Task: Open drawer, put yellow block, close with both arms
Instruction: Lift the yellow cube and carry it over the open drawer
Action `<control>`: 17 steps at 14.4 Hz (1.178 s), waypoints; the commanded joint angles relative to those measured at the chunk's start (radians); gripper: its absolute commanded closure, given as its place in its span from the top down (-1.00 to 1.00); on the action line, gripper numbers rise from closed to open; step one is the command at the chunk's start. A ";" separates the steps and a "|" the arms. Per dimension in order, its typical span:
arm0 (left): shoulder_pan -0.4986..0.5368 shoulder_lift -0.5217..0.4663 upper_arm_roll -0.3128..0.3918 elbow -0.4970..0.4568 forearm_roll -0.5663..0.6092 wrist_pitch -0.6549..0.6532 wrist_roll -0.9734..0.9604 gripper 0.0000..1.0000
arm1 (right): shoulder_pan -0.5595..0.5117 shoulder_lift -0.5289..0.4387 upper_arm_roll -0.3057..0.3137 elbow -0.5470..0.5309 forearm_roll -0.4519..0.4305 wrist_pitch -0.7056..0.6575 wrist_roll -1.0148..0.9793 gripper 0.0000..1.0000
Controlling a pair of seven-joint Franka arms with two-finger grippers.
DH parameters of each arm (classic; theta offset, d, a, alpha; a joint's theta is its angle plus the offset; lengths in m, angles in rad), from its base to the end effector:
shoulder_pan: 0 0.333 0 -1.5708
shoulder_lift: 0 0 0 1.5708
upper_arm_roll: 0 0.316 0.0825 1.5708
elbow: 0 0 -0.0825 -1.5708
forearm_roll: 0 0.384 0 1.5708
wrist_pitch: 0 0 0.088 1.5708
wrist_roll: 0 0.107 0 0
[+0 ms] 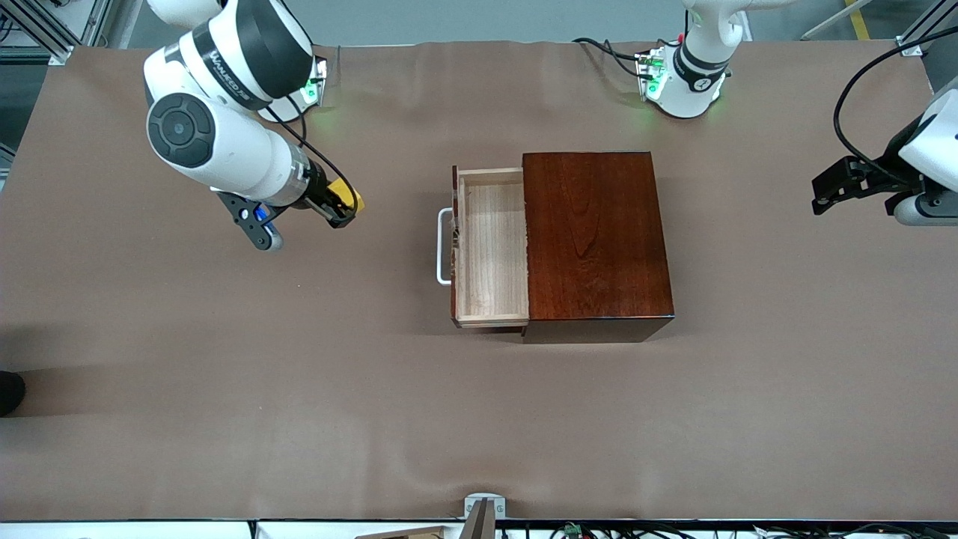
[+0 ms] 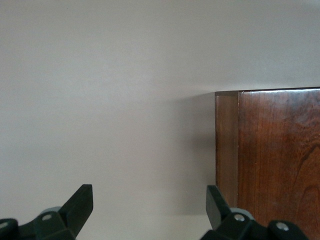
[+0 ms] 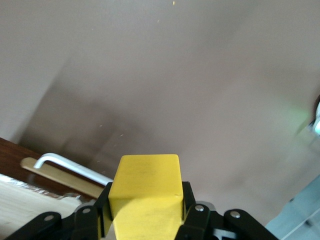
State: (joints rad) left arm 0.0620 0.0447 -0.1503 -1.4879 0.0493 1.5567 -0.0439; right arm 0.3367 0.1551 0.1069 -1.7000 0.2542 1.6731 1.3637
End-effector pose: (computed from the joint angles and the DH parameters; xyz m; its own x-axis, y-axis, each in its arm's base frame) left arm 0.5659 -0.0426 0.6376 0.9987 -0.0434 0.0265 -0.0423 -0.9982 -0.0414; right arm 0.5238 0.2724 0.4867 0.5261 -0.7996 -0.2896 -0.8069 -0.5769 0.1268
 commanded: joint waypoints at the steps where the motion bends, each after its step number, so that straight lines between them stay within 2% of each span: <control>1: 0.016 0.017 -0.003 0.023 -0.026 0.000 0.029 1.00 | 0.068 0.027 -0.012 0.011 0.030 0.068 0.156 -0.96; 9: 0.042 -0.003 0.000 0.005 -0.046 -0.003 0.016 1.00 | 0.211 0.162 -0.010 0.034 0.042 0.345 0.596 -0.97; 12: 0.041 -0.035 0.000 -0.032 -0.046 0.002 0.018 1.00 | 0.249 0.225 -0.010 0.085 0.043 0.384 0.690 -0.98; 15: 0.041 -0.072 0.000 -0.087 -0.046 0.017 0.016 1.00 | 0.289 0.270 -0.010 0.091 0.042 0.454 0.751 -0.98; 17: 0.048 -0.069 -0.003 -0.081 -0.043 0.011 0.030 1.00 | 0.317 0.299 -0.012 0.091 0.039 0.502 0.781 -0.98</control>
State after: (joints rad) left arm 0.0920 0.0155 -0.1480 -1.5282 0.0288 1.5591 -0.0439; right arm 0.6199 0.4149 0.1067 -1.6425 0.2745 2.1482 2.1073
